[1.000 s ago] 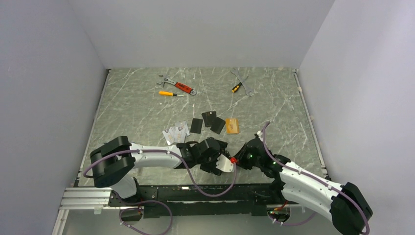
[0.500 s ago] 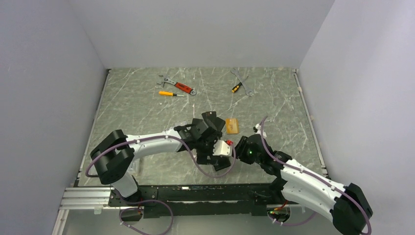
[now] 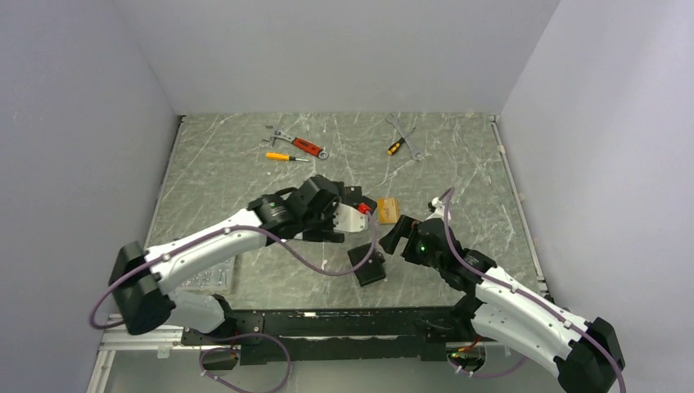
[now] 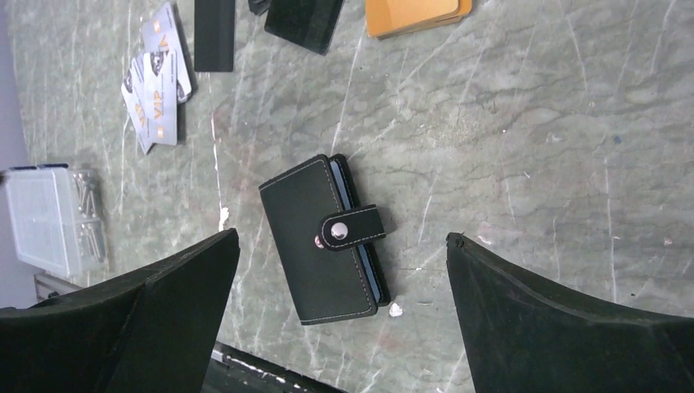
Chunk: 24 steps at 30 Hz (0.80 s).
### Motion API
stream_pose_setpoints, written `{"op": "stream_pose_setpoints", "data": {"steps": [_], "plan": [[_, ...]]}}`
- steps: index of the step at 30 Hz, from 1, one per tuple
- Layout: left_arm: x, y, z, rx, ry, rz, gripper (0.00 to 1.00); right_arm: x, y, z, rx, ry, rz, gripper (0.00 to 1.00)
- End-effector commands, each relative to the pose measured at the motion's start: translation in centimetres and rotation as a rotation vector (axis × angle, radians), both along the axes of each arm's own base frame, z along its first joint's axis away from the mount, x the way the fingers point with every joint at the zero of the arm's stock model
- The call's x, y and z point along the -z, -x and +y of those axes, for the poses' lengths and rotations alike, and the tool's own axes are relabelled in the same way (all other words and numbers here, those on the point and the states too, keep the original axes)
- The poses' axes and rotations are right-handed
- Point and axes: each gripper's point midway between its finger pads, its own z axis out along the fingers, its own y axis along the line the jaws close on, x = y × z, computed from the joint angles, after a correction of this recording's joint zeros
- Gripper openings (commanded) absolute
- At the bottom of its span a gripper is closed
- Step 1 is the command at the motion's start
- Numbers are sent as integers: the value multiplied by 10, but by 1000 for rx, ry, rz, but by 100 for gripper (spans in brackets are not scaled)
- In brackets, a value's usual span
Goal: Put the credit cards into the card holder
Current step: Close the card holder at the center of the board.
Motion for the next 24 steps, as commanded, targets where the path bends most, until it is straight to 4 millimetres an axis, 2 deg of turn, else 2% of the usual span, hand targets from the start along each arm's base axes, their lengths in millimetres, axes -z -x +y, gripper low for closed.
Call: {"op": "stream_pose_setpoints", "data": {"steps": [1,4,6,9,12,17,20,24], "plan": [[-48,1,46,-115,16,-117,99,-25,-13,3,1,-40,-73,100],[-83,0,57,-210,155,-145,99,-20,-11,6,-25,-31,-43,100],[-91,4,60,-212,178,-138,99,-18,-9,8,-52,-10,-27,100],[-79,3,58,-193,127,-124,99,-15,-9,9,-83,27,-16,100],[-66,-9,69,-305,33,-92,100,-15,-11,11,-105,55,-14,99],[-49,-12,73,-387,53,52,99,-10,-12,24,-176,66,13,98],[-46,-16,74,-442,153,82,99,-1,-5,38,-240,47,46,96],[-31,-11,66,-511,293,295,99,18,11,52,-291,60,107,96]]}}
